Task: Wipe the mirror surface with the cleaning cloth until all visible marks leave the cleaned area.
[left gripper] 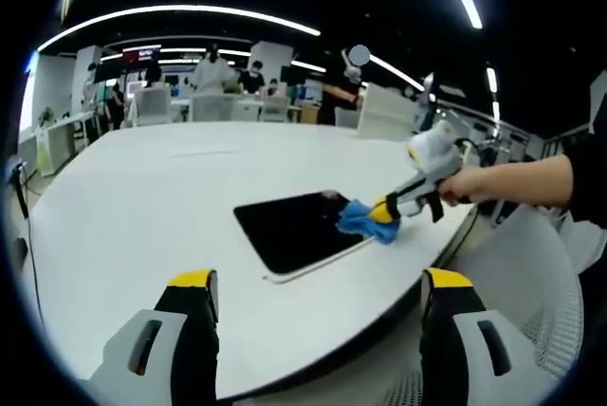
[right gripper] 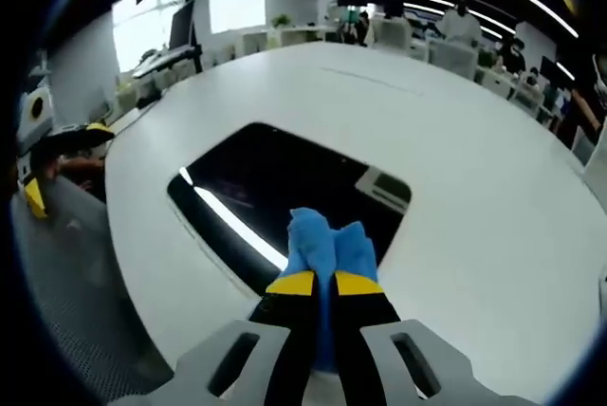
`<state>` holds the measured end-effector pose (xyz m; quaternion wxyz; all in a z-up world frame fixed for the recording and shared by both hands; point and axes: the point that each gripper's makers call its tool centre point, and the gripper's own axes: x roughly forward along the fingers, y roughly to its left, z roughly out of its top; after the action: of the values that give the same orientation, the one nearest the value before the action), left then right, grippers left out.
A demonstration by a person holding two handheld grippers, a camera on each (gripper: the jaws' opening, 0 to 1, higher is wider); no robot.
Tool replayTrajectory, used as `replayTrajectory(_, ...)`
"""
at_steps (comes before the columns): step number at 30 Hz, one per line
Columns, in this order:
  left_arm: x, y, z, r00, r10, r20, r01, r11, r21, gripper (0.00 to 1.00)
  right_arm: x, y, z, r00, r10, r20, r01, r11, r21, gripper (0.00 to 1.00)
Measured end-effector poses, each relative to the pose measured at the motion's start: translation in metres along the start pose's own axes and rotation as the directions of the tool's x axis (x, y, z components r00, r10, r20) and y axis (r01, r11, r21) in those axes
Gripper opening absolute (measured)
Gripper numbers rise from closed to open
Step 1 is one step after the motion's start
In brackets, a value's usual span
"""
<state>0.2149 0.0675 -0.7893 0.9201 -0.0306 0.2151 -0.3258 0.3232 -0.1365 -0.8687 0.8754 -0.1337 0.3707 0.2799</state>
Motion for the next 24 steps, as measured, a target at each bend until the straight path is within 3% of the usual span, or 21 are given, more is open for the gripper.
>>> replayTrajectory(10, 0.0, 0.0, 0.0, 1.0, 0.0, -0.005, 0.0, 1.0, 0.001, 0.87, 0.011, -0.012, 0.011, 0.999, -0.012, 0.032, 0.01, 0.999, 0.044, 0.0)
replayTrajectory(24, 0.0, 0.001, -0.002, 1.0, 0.01, -0.012, -0.01, 1.0, 0.0, 0.87, 0.022, -0.022, 0.023, 0.999, -0.032, 0.038, 0.03, 0.999, 0.032, 0.0)
